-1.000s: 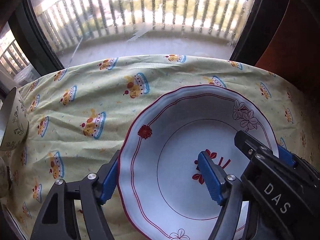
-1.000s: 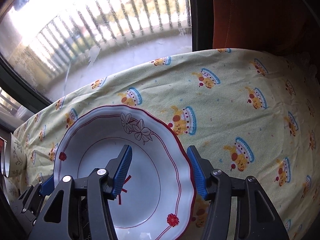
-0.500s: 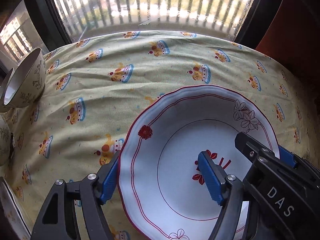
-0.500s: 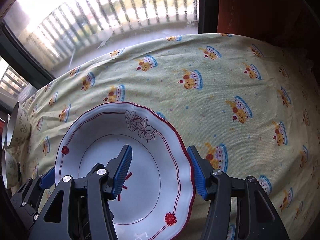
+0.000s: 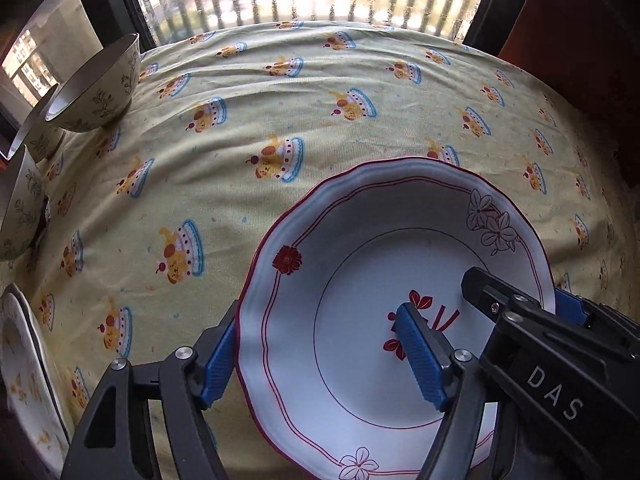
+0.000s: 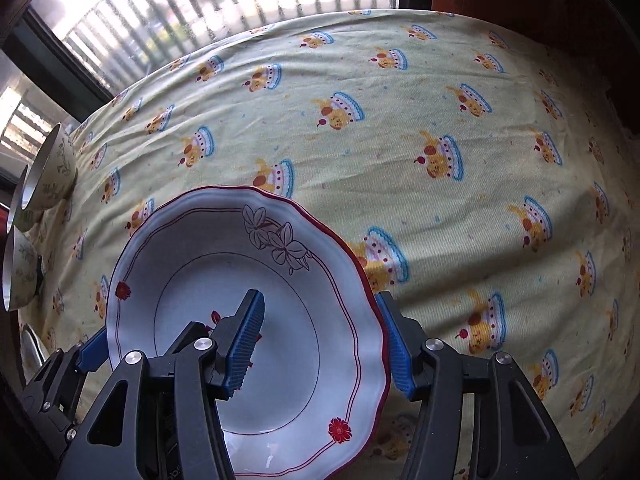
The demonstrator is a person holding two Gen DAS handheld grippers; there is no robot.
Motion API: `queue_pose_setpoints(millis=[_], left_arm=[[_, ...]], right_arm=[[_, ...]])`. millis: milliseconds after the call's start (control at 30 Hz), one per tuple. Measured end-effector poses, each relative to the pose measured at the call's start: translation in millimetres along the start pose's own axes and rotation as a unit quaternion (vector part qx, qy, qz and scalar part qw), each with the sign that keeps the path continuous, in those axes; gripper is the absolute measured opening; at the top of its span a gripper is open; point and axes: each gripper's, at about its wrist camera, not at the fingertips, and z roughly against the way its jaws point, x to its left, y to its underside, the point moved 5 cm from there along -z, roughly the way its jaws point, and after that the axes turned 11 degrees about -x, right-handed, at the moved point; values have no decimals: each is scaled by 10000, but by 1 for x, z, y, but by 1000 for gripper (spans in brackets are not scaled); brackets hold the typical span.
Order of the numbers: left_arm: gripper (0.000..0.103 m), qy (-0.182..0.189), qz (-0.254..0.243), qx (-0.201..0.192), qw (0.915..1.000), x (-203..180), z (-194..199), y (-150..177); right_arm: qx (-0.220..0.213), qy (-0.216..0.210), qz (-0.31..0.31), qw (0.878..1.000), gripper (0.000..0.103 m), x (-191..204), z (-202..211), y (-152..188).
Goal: Organize plates and bowls
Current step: 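Lift the red-rimmed plate with both grippers and carry it toward the stack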
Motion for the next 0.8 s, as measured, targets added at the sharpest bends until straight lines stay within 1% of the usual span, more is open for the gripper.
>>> queue_pose_setpoints(millis=[100, 200, 333, 433, 500, 567, 633, 800], left_arm=[[76, 22, 6, 37, 10000, 3, 3, 9], [75, -104, -19, 50, 9999, 5, 2, 10], [74, -175, 75, 54, 9998, 7, -1, 8], [72, -186, 162, 81, 9997, 10, -1, 8], [70, -187, 225, 96, 9995, 12, -1, 8], [69, -206, 228, 96, 9995, 12, -1, 8], [69, -224, 240, 96, 9994, 12, 0, 8], [66, -231, 230, 102, 9994, 11, 0, 9]], right_arm=[[106, -11, 11, 9999, 60, 0, 5, 14], [147, -49, 21, 9999, 60, 0, 7, 21], [0, -34, 162, 9999, 60, -3, 7, 20], [-80, -20, 318, 9995, 60, -5, 6, 17], [-114, -105, 379, 9992, 58, -5, 4, 13], [-144, -179, 457, 9987, 53, -5, 5, 11], [-137, -269, 526, 9982, 51, -5, 6, 11], [-89, -341, 517, 9980, 47, -1, 2, 8]])
